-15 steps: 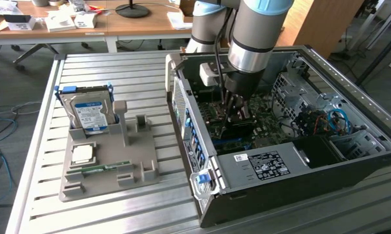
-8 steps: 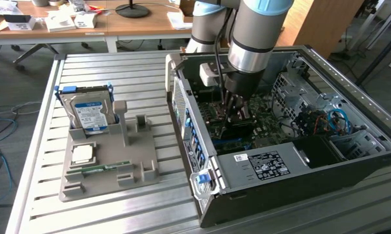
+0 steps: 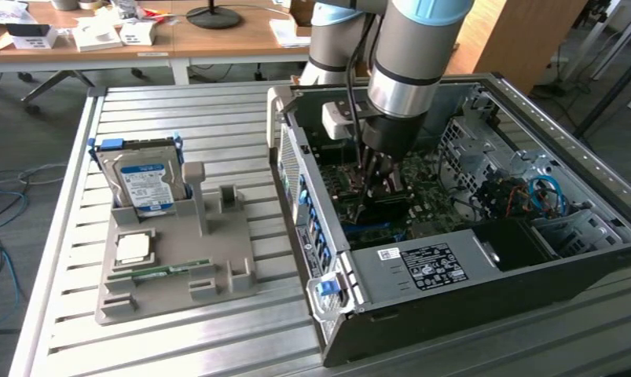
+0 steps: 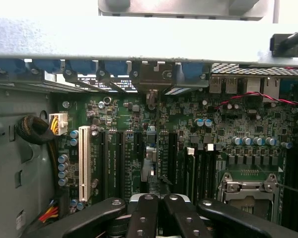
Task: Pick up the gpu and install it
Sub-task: 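Press down on the gpu until it lock into place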
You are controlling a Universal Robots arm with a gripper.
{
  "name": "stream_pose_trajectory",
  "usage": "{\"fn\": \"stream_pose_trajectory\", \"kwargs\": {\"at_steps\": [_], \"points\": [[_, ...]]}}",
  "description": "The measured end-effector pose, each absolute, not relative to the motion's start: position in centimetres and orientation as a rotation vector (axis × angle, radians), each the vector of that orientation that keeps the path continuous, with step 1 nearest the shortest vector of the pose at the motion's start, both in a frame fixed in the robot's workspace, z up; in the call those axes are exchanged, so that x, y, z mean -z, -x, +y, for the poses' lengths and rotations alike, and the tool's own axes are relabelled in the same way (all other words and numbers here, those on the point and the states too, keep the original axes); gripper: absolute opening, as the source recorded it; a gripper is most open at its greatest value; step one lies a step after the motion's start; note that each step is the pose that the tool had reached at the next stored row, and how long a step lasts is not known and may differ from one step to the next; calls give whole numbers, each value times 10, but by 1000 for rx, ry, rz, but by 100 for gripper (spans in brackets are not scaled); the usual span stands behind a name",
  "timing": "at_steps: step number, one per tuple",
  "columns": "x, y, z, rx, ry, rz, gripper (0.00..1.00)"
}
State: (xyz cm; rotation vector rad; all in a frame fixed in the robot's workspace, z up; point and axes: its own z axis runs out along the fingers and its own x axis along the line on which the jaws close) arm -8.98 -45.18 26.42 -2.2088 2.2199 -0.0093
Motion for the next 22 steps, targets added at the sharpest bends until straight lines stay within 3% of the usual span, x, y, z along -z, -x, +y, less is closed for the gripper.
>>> {"fn": "stream_pose_trajectory", "kwargs": {"at_steps": [22], "points": [[-274, 90, -452, 9, 2208, 2220, 11]]}}
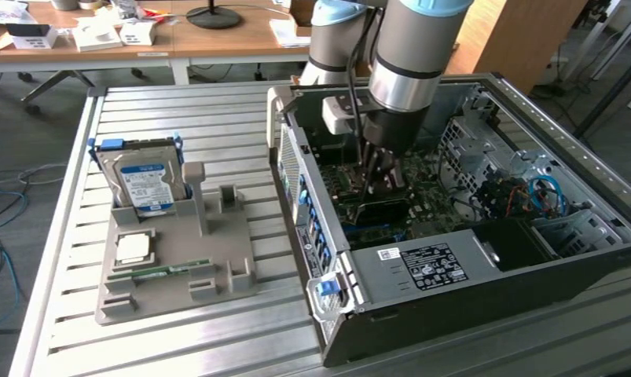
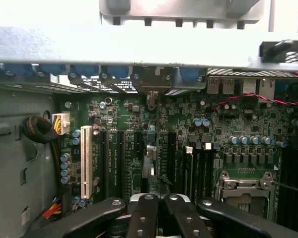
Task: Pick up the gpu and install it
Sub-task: 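Press down on the gpu until it lock into place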
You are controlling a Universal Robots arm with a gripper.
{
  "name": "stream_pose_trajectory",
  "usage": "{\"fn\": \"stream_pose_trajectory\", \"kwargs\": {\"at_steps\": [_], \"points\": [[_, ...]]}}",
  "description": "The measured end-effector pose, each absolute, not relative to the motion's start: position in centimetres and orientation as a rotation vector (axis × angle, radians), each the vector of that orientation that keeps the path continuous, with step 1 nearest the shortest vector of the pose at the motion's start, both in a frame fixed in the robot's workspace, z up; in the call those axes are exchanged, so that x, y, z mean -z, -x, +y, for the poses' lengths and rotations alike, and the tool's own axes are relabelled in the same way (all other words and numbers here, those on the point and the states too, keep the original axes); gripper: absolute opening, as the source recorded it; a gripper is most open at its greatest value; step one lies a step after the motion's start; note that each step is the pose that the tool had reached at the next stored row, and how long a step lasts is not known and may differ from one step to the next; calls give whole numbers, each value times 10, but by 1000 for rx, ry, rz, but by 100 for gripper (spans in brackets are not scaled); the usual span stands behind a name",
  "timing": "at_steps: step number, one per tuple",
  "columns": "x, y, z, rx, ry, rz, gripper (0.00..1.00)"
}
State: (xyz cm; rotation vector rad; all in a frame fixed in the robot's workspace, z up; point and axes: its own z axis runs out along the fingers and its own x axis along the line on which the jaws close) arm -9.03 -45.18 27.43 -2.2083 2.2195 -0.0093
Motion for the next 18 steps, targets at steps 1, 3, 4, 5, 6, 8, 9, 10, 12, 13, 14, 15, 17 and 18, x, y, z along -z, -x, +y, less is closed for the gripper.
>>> {"fn": "stream_pose_trajectory", "kwargs": {"at_steps": [1, 3, 4, 5, 6, 8, 9, 10, 12, 13, 14, 15, 17, 18], "points": [[-276, 90, -452, 9, 2208, 2219, 11], [-281, 90, -452, 9, 2208, 2220, 11], [-283, 90, -452, 9, 2208, 2219, 11], [-286, 90, -452, 9, 2208, 2219, 11], [-288, 90, -452, 9, 2208, 2219, 11], [-293, 90, -452, 9, 2208, 2220, 11], [-295, 90, -452, 9, 2208, 2219, 11], [-298, 90, -452, 9, 2208, 2219, 11], [-302, 90, -452, 9, 2208, 2220, 11], [-304, 90, -452, 9, 2208, 2219, 11], [-306, 90, -452, 9, 2208, 2220, 11], [-308, 90, -452, 9, 2208, 2219, 11], [-312, 90, -452, 9, 2208, 2220, 11], [-313, 90, -452, 9, 2208, 2219, 11]]}}
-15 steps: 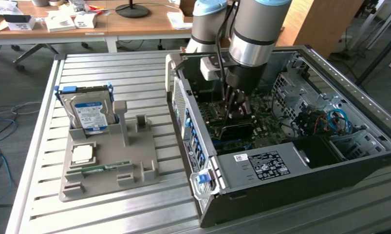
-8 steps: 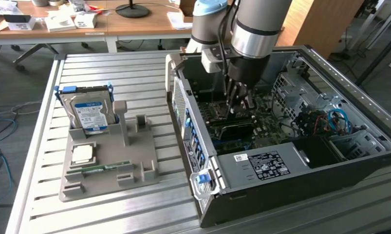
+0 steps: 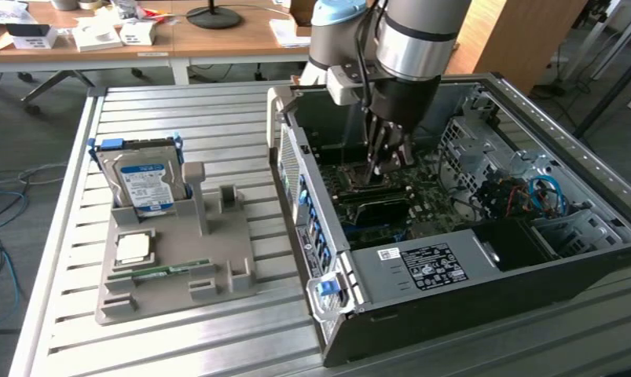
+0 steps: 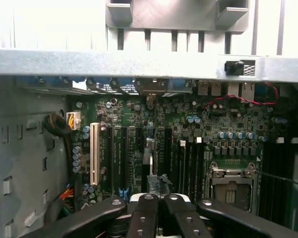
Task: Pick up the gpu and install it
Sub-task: 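Press down on the gpu until it lock into place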
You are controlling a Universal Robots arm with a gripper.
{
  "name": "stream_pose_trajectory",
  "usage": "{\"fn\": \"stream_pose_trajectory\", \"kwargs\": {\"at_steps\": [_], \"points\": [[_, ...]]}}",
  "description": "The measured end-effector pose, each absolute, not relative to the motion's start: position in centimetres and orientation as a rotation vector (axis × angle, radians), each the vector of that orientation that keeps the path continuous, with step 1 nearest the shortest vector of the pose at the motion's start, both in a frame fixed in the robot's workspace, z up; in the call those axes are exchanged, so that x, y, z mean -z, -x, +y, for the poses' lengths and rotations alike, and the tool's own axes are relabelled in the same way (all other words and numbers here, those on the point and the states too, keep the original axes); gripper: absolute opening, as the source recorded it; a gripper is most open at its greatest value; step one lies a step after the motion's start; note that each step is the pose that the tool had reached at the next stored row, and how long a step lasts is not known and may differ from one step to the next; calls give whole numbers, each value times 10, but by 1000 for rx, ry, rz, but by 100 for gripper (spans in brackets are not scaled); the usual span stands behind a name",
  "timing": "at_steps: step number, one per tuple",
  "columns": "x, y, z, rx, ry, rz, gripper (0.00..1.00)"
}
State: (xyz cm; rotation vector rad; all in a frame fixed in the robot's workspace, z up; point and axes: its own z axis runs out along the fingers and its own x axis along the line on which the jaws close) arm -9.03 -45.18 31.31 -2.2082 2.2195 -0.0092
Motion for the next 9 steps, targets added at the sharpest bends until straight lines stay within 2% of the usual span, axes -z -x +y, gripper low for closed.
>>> {"fn": "stream_pose_trajectory", "kwargs": {"at_steps": [9], "points": [[-336, 90, -452, 9, 2208, 2220, 11]]}}
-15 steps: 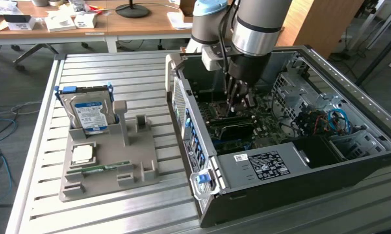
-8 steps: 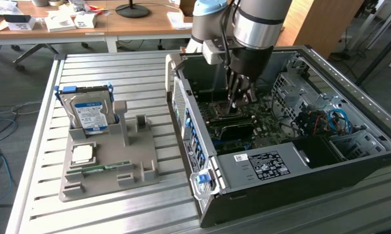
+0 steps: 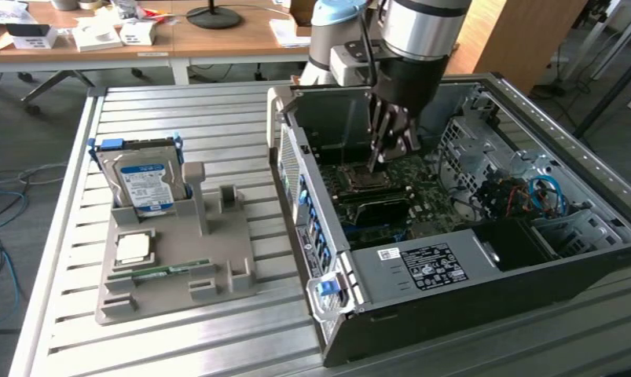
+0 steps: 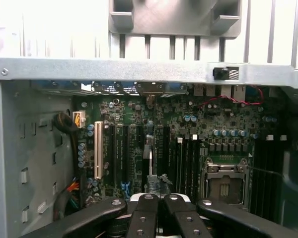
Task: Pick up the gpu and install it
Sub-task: 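Press down on the gpu until it lock into place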
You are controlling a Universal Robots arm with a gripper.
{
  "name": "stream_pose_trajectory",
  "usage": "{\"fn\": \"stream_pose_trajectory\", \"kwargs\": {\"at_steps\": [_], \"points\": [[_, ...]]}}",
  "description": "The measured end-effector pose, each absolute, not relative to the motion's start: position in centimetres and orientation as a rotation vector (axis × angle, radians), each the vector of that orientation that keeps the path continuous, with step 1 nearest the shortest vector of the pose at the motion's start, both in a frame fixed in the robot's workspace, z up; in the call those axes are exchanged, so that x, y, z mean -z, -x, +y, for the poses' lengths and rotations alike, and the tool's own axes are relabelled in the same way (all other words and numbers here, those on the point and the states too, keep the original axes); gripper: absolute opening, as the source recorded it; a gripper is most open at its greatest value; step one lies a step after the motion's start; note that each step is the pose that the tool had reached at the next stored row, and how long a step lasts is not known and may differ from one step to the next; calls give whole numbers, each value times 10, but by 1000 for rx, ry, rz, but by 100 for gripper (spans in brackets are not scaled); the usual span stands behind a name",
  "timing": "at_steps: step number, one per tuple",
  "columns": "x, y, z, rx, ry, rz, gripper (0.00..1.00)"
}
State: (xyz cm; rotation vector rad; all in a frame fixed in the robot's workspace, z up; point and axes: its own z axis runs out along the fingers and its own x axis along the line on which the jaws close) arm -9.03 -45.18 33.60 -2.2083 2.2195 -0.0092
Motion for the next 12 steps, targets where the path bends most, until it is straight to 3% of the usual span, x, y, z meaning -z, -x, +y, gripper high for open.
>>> {"fn": "stream_pose_trajectory", "kwargs": {"at_steps": [12], "points": [[-347, 90, -452, 9, 2208, 2219, 11]]}}
